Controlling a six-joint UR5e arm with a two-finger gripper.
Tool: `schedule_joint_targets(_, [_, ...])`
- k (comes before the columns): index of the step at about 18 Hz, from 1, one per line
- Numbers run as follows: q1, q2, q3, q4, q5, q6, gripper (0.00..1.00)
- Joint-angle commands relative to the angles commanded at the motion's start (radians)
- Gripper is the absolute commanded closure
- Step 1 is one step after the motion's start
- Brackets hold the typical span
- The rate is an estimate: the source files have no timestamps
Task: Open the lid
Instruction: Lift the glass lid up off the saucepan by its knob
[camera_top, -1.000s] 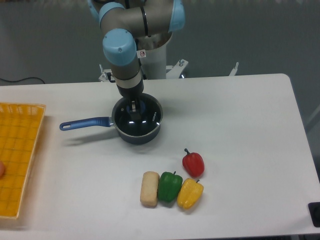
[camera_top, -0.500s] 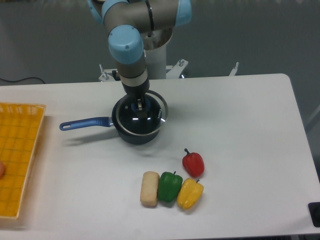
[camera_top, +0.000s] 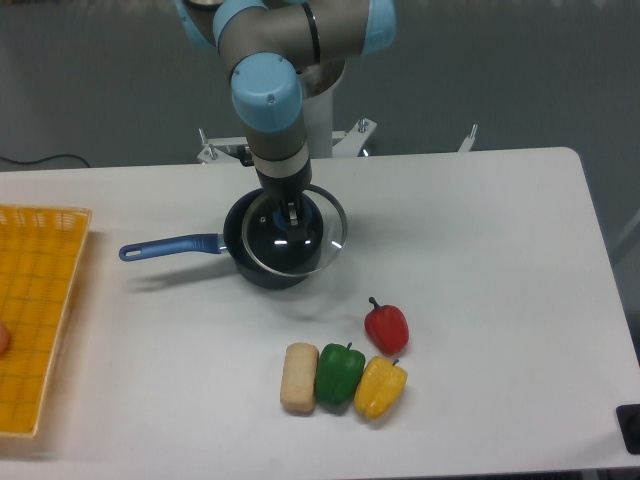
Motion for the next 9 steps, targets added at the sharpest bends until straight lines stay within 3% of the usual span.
schedule_joint_targets(9, [0.0, -0.032, 0.02, 0.0, 0.003, -0.002, 0.5])
